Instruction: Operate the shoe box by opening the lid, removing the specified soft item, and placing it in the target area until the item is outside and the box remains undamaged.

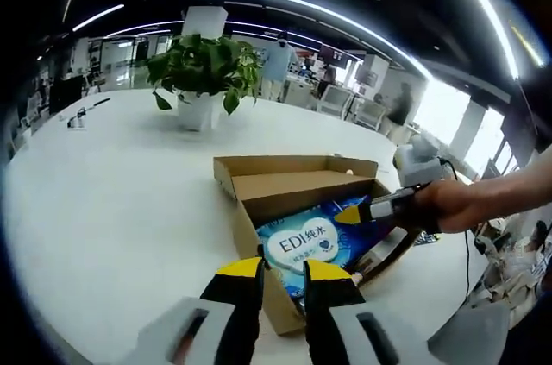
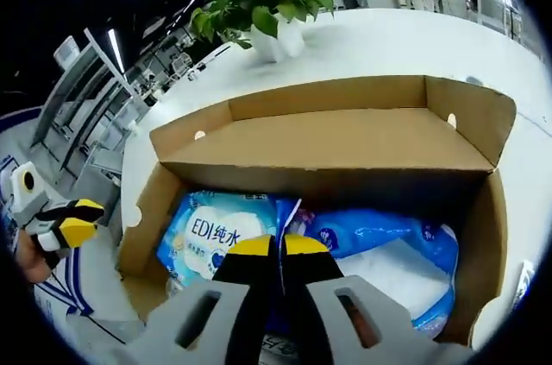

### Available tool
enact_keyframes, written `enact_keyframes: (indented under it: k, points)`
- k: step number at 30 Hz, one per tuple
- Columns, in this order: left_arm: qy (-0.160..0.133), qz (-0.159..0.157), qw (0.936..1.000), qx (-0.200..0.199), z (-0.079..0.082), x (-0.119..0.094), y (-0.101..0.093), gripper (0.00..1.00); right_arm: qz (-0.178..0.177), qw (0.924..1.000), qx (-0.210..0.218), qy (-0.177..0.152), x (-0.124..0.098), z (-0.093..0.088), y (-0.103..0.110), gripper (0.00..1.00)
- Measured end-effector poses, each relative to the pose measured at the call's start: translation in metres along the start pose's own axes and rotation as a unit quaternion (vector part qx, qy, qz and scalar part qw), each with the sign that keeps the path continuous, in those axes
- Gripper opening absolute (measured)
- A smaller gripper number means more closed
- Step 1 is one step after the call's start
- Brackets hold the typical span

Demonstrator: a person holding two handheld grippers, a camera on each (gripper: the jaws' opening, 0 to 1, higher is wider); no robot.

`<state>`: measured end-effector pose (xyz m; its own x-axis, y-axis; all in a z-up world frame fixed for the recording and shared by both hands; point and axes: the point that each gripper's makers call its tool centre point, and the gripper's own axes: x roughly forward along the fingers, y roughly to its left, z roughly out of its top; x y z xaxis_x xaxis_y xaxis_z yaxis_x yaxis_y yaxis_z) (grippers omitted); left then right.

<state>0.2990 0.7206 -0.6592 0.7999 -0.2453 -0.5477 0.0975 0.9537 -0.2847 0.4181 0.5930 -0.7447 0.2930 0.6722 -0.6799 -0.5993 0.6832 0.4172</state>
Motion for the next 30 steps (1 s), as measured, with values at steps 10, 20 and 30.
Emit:
enact_keyframes:
  k: [10,20,30]
  points:
    - [0.0,-0.001,1.0,-0.002,0.002,0.0,-0.004,0.18,0.0,0.9999,0.016,-0.002,-0.008,0.003,0.002,0.0]
    - [0.004,-0.008,1.0,0.0,0.0,-0.002,-0.012,0.18,-0.011,0.9996,0.023,-0.015,-0.02,0.008,0.004,0.0]
    - [0.014,-0.026,0.9995,0.008,-0.004,0.005,-0.027,0.18,-0.018,0.9977,0.044,-0.047,-0.046,0.014,0.004,0.0]
